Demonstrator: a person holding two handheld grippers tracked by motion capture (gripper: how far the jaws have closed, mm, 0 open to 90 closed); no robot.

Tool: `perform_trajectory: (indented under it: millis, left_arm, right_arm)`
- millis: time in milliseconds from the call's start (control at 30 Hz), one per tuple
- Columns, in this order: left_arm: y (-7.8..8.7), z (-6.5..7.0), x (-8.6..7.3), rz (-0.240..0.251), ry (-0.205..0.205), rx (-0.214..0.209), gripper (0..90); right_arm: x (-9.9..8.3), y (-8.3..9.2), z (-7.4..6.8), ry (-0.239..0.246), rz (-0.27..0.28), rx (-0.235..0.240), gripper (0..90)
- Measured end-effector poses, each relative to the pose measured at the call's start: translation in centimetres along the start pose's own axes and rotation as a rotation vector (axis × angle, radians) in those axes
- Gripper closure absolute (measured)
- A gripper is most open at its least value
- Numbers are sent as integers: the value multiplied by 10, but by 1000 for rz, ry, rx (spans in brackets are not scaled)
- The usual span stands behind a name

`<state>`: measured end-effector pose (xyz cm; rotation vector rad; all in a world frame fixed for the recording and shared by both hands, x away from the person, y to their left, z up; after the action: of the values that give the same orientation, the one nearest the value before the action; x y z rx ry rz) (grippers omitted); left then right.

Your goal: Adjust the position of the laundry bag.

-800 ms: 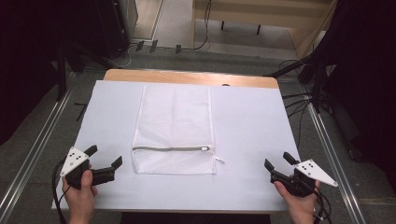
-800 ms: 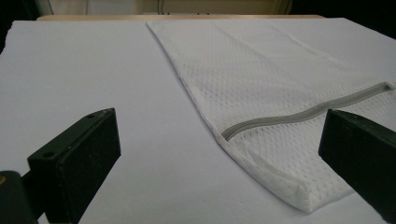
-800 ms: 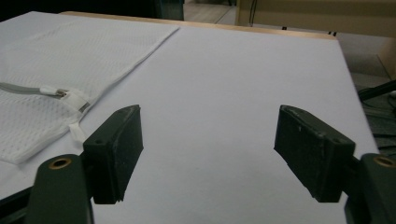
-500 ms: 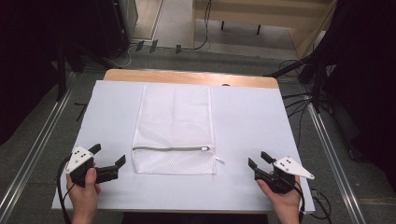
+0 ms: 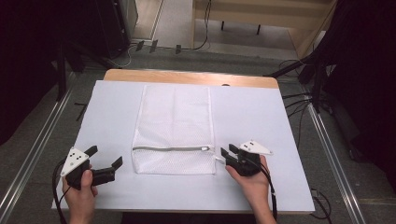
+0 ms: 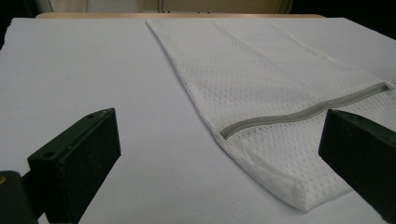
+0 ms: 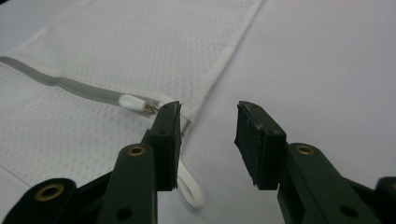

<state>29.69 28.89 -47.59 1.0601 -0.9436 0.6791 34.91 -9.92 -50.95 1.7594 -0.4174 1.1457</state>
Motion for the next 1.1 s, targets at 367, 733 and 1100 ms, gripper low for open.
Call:
perform_trajectory:
  millis: [367,733,1100]
  left_arm:
    - [-2,-3,1,-2,28,-24,0]
    - [-4,-1,0,-11,19,-33,0]
    - [-6,4,-2,-21,4,-52,0]
  right_arm:
    - [15,-44,-11,-135,-150,71,602]
    - [3,-60,-26,-78,-242,-34,705]
    - [-7,-40,-27,-73,-273,77,871]
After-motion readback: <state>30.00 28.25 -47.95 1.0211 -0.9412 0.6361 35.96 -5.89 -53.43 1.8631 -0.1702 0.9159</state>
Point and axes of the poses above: each handheld gripper's, and its own axes: y roughly backward along the jaws, x roughly out of its top, z roughly to its right, the point moved 9 cm from there along -y, roughly forward along the jaws, and after that the axes turned 5 degrees about y, right-handed, at the moved point
